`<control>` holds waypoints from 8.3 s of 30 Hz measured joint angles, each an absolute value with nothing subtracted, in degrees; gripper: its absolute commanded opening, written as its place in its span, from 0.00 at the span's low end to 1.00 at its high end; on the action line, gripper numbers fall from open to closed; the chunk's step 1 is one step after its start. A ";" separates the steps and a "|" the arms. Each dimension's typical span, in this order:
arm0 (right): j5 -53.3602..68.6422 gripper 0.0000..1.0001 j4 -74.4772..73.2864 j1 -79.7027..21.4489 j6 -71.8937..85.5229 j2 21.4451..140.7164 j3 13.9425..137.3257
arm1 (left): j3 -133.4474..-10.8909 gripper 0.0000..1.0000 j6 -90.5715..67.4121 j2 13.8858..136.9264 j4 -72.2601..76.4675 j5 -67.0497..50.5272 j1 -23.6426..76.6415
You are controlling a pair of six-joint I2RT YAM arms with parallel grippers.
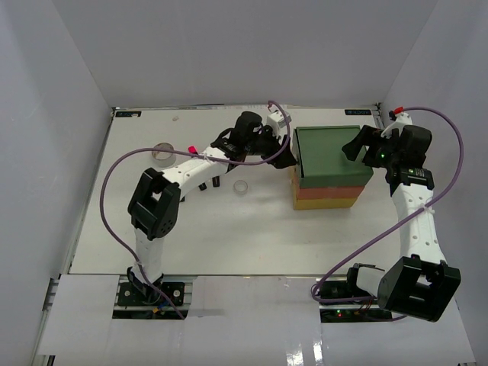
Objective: Sort the stationery into containers
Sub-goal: Close the drawer in the storage box, then open the drawer in the storage box, then pick up the pen from the center of the board, then place the pen in the drawer.
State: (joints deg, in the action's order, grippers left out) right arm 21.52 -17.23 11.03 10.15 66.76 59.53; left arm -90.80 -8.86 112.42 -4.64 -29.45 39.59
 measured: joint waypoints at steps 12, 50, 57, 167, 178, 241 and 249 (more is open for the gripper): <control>19.90 0.91 -16.51 11.31 10.17 66.81 59.31 | -96.29 0.75 -9.56 118.39 -4.38 -29.56 40.25; 20.16 0.91 -17.15 11.14 10.11 66.32 59.33 | -79.88 0.73 -26.11 118.26 18.87 -42.54 35.97; 20.34 0.91 -17.17 11.14 10.11 66.32 59.33 | -81.17 0.72 -20.23 120.40 21.17 -45.06 35.97; 13.19 0.90 -21.50 10.74 7.05 61.49 60.34 | -65.91 0.98 -2.28 102.50 11.90 -38.65 28.60; 12.47 0.90 -22.63 7.86 7.03 52.16 60.18 | -61.32 0.98 -18.92 84.07 -5.61 -1.10 25.06; -3.99 0.90 -23.00 -5.67 2.35 37.85 52.58 | -92.42 0.69 -50.70 108.47 -17.89 -13.56 40.12; -4.84 0.90 -22.63 -6.15 2.11 37.45 51.53 | -92.31 0.85 -48.38 106.67 -19.40 -9.37 39.83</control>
